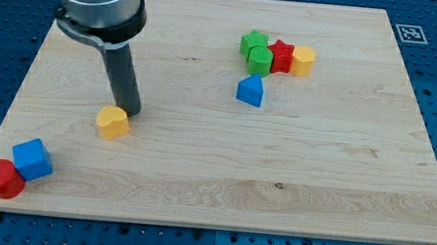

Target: Push the yellow heart to the right of the blue cube

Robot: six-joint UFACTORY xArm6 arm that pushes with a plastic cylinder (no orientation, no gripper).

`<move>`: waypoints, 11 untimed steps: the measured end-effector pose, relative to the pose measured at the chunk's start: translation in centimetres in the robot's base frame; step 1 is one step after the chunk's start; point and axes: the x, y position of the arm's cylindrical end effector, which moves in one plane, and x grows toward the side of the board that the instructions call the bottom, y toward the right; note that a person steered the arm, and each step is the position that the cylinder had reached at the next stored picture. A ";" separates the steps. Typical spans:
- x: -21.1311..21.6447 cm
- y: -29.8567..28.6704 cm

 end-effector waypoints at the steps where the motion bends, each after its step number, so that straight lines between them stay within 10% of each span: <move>1: 1.3 -0.7; 11: 7.8 -4.6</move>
